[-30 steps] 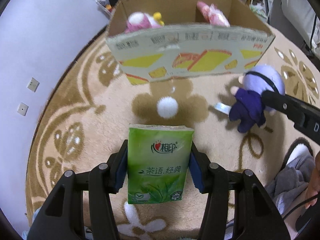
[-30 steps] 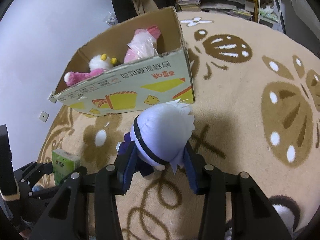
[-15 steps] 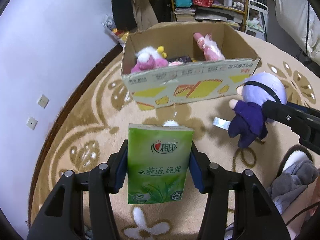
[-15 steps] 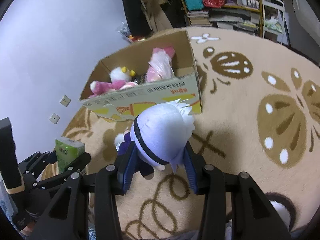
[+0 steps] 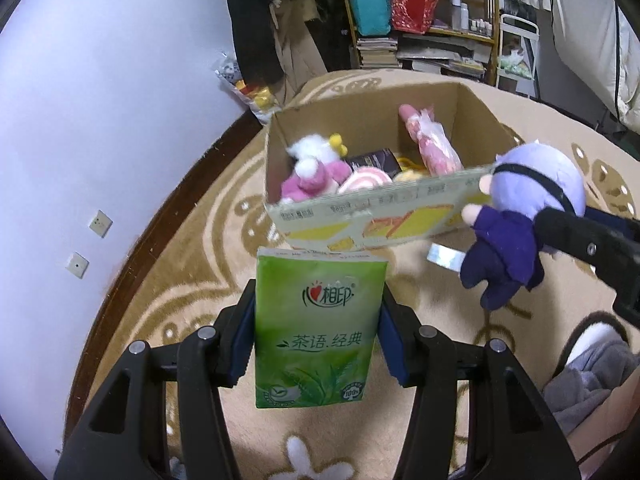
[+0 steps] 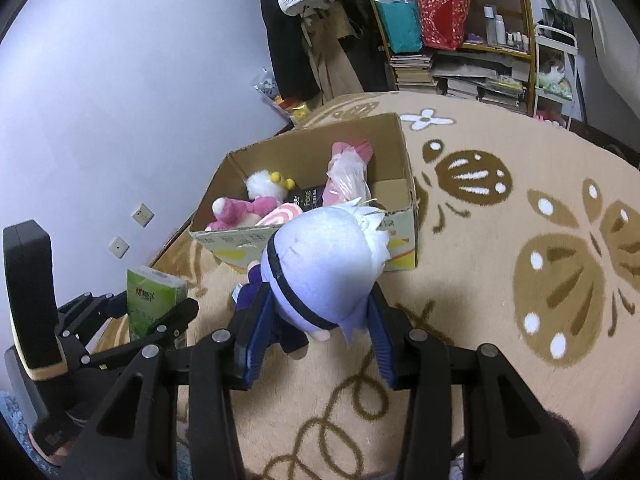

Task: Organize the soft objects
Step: 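Lift the doll with the right tool while the left tool carries the green tissue pack over the box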

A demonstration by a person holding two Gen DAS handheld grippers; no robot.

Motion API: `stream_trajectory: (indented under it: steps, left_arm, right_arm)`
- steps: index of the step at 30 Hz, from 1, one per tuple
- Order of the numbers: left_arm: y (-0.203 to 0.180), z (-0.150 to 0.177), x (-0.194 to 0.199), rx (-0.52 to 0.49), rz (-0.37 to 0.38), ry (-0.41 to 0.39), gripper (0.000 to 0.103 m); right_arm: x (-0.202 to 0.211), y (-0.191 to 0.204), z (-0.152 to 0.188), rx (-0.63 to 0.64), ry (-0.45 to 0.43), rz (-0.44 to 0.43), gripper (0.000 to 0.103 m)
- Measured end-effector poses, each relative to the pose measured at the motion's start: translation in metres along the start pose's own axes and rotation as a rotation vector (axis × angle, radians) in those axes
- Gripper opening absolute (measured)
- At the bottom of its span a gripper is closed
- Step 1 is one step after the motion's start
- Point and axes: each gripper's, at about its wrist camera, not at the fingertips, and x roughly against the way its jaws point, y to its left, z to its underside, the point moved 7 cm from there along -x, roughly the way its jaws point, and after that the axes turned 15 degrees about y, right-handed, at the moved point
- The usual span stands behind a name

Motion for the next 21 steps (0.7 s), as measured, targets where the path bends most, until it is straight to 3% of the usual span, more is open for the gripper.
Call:
stream_trajectory:
  steps: [10,21]
  left_arm:
    - [0.012,-0.04,0.028,-0.008,-0.027,-0.063,0.052]
    - [0.015,-0.082,0.028,-0.012,-0.039,-0.088,0.053]
  right_arm:
    - [0.018,0.001,-0.022,-0.001,-0.033,-0.007,0.048]
    - [0.025,0.002,-0.068,0.01,-0.06,-0.007,0.048]
